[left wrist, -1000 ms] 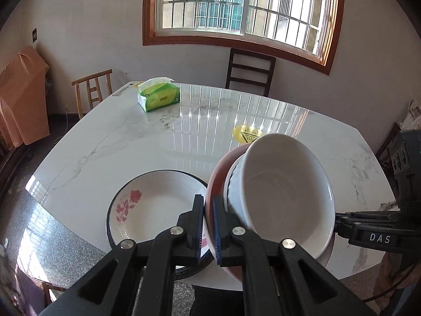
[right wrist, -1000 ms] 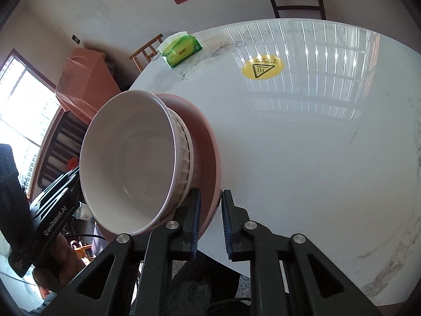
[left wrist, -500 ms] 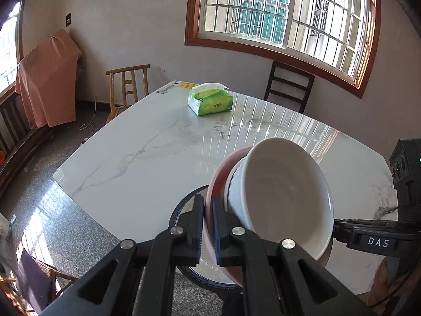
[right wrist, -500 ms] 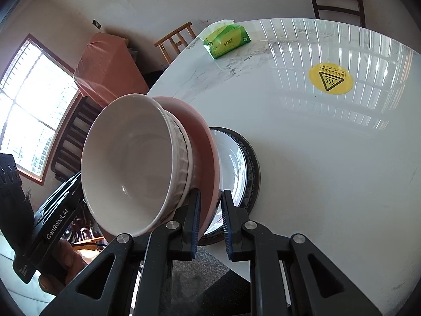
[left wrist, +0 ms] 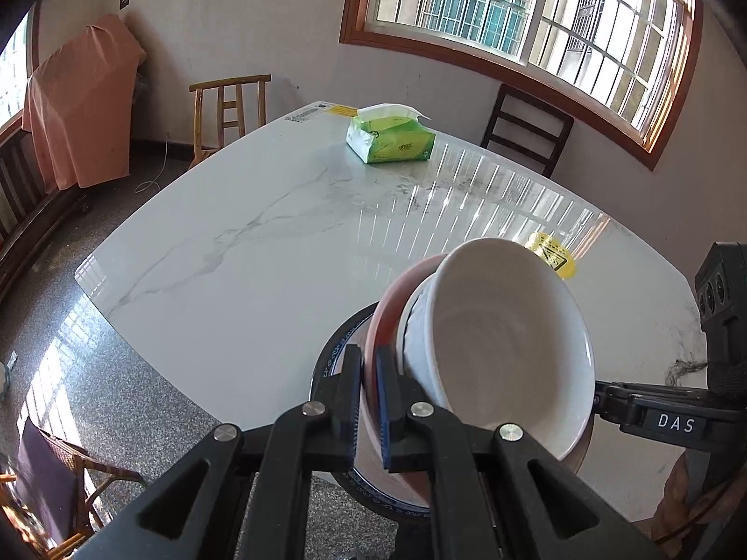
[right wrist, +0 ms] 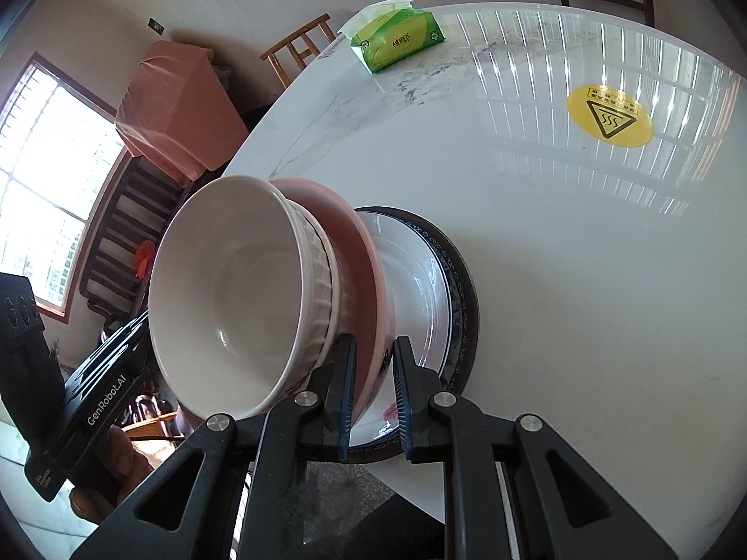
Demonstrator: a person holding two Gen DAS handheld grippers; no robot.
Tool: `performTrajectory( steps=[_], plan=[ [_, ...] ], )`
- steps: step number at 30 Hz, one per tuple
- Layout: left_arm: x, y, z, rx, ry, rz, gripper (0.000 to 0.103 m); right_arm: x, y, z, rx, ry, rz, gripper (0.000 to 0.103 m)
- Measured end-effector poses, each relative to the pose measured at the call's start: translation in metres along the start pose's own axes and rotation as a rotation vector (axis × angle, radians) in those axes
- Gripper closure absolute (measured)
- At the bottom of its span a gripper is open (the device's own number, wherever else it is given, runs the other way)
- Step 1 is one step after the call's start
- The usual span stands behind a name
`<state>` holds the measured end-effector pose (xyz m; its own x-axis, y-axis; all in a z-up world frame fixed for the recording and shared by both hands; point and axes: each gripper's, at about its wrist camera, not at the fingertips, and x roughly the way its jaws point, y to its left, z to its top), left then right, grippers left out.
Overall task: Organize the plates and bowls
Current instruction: 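Lift the nested bowl stack and carry it over the plate stack, then lower the bowl stack onto the plates and open both tools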
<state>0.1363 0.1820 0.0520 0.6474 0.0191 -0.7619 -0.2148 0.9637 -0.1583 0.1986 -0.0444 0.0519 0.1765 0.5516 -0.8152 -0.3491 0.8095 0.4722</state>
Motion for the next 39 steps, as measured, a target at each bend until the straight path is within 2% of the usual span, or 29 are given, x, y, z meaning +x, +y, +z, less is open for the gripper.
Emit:
performTrajectory(
  steps=[7,12,19,21,22,25,27,31,33,35,37,38,39],
  plan=[
    [0.015,0.005,0.0,-0.011,0.042,-0.024,0.098,0.006,-0.002,0.003,0.004,0.017,-0.019,0.088],
    [0.021,0.008,-0.004,-0.015,0.042,-0.025,0.098,0.003,-0.001,0.003,0.001,-0.002,-0.018,0.087],
    [0.017,0.009,-0.012,0.008,-0.014,-0.022,0.094,-0.001,0.006,-0.001,-0.05,-0.068,-0.055,0.085],
    [0.016,0.008,-0.015,0.016,-0.036,-0.009,0.09,-0.003,0.007,-0.003,-0.058,-0.094,-0.058,0.085],
    [0.016,0.008,-0.016,0.02,-0.047,-0.001,0.087,-0.006,0.007,-0.004,-0.061,-0.112,-0.061,0.085],
    [0.014,0.011,-0.021,0.032,-0.1,0.051,0.068,-0.014,0.005,-0.007,-0.061,-0.168,-0.038,0.084],
    [0.013,0.016,-0.024,0.025,-0.119,0.056,0.056,-0.021,0.004,-0.012,-0.059,-0.208,-0.015,0.077],
    [0.011,0.021,-0.027,0.012,-0.131,0.045,0.052,-0.034,0.008,-0.027,-0.094,-0.299,-0.016,0.072],
    [0.008,0.017,-0.031,0.033,-0.153,0.066,0.052,-0.043,0.014,-0.039,-0.132,-0.383,-0.05,0.065],
    [0.001,0.014,-0.038,0.05,-0.192,0.093,0.052,-0.052,0.023,-0.052,-0.18,-0.482,-0.1,0.064],
    [-0.007,0.013,-0.046,0.063,-0.239,0.112,0.052,-0.059,0.032,-0.067,-0.226,-0.563,-0.133,0.057],
    [-0.011,0.012,-0.049,0.068,-0.259,0.119,0.051,-0.062,0.035,-0.075,-0.24,-0.601,-0.139,0.048],
    [-0.014,0.012,-0.053,0.071,-0.276,0.125,0.05,-0.064,0.037,-0.081,-0.25,-0.637,-0.141,0.044]
  ],
)
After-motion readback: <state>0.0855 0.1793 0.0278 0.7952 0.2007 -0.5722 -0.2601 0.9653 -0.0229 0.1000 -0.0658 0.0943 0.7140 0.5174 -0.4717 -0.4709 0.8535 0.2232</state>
